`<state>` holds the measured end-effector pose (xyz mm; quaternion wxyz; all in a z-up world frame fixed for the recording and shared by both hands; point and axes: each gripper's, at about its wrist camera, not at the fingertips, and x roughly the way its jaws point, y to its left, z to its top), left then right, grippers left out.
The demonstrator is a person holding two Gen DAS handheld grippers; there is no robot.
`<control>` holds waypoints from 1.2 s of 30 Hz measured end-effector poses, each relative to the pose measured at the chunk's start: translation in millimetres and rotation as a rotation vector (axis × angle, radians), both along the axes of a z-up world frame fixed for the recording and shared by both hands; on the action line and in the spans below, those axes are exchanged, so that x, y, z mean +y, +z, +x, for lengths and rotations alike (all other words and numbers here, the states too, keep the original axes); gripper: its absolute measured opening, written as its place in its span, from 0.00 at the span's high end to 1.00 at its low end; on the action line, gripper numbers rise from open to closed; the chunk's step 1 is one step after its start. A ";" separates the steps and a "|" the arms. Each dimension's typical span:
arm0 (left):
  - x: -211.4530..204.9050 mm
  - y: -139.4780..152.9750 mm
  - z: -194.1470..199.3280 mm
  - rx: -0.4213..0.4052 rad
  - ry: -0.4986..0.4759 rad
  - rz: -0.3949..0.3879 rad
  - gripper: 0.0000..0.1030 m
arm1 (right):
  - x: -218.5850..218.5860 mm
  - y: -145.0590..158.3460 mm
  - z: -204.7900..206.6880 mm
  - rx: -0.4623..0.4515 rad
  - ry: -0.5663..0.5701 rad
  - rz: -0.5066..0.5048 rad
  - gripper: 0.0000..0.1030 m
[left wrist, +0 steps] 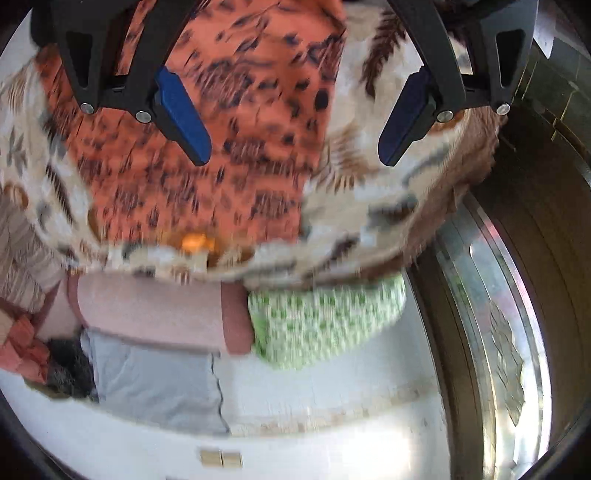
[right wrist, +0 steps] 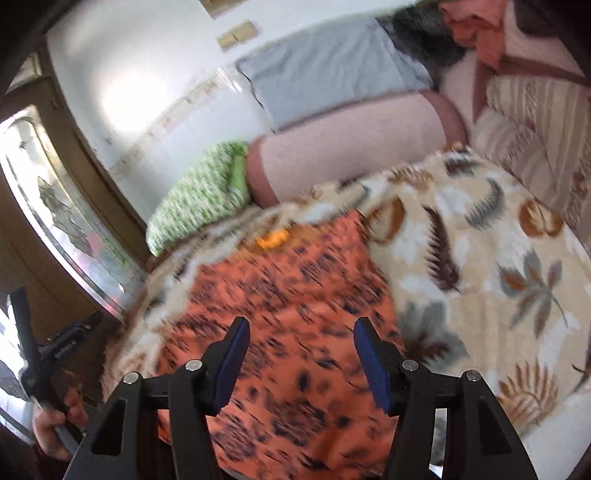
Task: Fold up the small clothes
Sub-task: 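Grasp the shirt hem with both tools and fold it toward the collar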
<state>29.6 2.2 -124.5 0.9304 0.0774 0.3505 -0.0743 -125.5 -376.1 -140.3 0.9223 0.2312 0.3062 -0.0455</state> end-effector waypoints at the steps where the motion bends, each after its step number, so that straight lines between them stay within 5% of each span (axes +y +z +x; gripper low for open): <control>1: 11.1 -13.7 0.7 0.046 -0.011 -0.012 0.11 | -10.7 -13.5 -4.2 0.037 -0.012 0.007 0.39; 10: 83.4 -112.9 -20.8 0.323 -0.053 0.007 0.11 | -76.2 -139.5 -23.1 0.306 -0.021 0.265 0.39; 14: 98.3 -130.0 -13.1 0.404 -0.050 -0.064 0.11 | -74.6 -163.1 -22.2 0.326 0.029 0.381 0.39; 19: 110.2 -118.9 -6.6 0.377 -0.048 -0.112 0.11 | -57.7 -178.1 -6.6 0.448 0.081 0.477 0.47; 21: 114.9 -114.8 -5.7 0.376 -0.052 -0.102 0.11 | -50.3 -180.9 -1.4 0.471 0.089 0.505 0.82; 24: 126.0 -111.4 -6.6 0.381 -0.048 -0.102 0.11 | -29.6 -174.3 7.4 0.488 0.116 0.440 0.87; 29: 145.0 -113.6 -6.9 0.415 -0.046 -0.214 0.13 | -12.0 -130.0 9.4 0.342 0.164 0.453 0.89; 31: 141.5 -118.3 -7.3 0.449 -0.064 -0.266 0.22 | -14.6 -108.8 6.0 0.277 0.150 0.446 0.89; 36: 115.1 -132.5 -4.3 0.507 -0.092 -0.325 0.23 | -27.1 -94.8 -1.6 0.252 0.098 0.407 0.89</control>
